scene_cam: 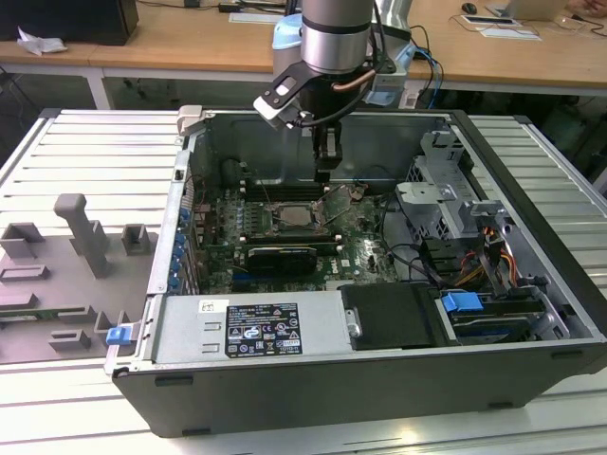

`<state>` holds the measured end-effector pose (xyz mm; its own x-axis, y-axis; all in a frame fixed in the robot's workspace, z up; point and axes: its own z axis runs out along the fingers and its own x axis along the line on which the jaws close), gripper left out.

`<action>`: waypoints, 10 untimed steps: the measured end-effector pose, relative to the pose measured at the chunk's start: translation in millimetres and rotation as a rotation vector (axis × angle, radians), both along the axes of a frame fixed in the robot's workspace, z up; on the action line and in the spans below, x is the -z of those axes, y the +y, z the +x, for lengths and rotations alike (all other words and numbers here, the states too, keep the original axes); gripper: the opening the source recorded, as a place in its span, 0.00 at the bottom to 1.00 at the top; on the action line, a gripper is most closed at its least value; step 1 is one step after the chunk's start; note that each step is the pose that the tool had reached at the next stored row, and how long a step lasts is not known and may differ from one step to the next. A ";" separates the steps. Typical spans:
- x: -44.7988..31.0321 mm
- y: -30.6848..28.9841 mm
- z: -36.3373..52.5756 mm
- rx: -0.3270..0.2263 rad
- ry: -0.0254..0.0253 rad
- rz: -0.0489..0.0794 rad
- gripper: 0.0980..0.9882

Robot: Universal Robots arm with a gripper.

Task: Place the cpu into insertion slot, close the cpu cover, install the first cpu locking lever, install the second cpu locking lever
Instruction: 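Close the cpu cover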

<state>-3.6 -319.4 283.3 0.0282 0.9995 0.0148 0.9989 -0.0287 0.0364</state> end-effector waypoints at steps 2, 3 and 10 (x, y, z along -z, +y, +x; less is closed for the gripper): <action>-0.2 0.1 1.3 0.000 0.0000 0.000 0.01; -0.3 0.1 2.8 0.000 0.0000 0.000 0.01; -0.5 0.6 7.5 0.000 0.0000 0.000 0.01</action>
<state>4.0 -318.7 283.8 0.0282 0.9995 0.0148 0.9989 -0.0287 0.0364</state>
